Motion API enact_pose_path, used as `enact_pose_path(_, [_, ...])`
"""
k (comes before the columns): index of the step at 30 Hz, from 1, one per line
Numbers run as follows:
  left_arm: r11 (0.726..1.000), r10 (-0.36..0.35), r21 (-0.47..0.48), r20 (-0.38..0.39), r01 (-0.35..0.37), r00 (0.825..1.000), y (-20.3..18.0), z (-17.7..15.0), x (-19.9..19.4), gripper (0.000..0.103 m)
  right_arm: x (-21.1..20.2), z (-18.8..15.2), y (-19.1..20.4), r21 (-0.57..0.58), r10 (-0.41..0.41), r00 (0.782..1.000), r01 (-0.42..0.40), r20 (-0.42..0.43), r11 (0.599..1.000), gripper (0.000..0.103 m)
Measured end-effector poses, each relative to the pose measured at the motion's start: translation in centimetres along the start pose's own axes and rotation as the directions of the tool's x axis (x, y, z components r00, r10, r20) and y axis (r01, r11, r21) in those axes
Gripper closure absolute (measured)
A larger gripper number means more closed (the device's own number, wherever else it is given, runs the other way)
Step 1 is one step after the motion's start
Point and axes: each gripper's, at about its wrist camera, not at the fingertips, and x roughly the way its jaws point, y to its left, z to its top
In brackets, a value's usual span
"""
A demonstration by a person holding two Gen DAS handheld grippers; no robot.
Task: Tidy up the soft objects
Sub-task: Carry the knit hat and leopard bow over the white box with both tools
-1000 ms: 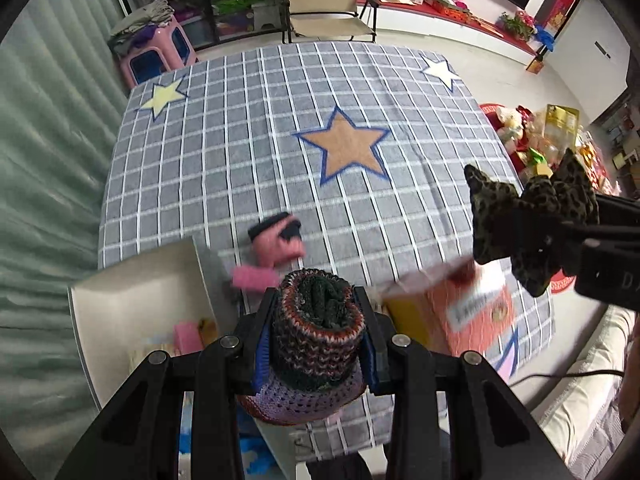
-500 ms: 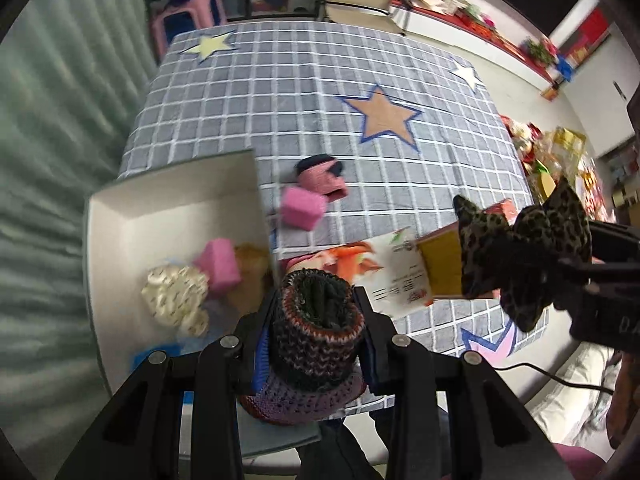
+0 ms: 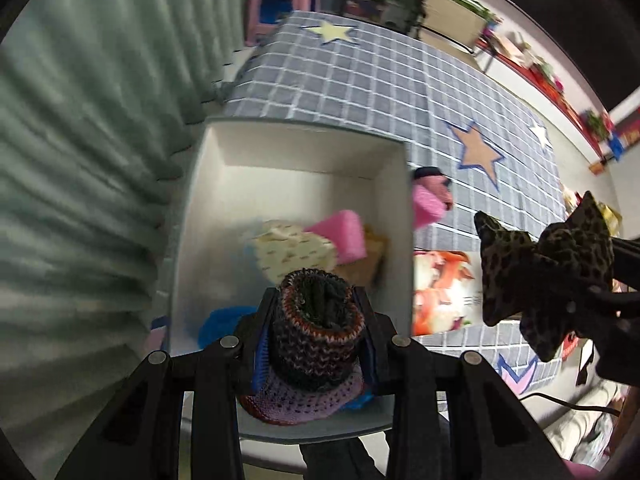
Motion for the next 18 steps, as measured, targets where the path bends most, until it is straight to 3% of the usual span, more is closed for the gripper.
enact_pose_path(9, [0.998,0.016,-0.066,0.001,-0.016,1.000,2.8,-0.3,0.6,0.064,1.4,2.3,4.1,-0.103,-0.005,1.000,0.004,-0.014,0.995,0.050])
enact_pose_path(18, [0.997,0.030,-0.075,0.009,-0.029,1.000,3.6,0.3,0.9,0.064,2.5,3.8,6.0,-0.149,-0.016,1.000,0.012,-0.021,0.989,0.050])
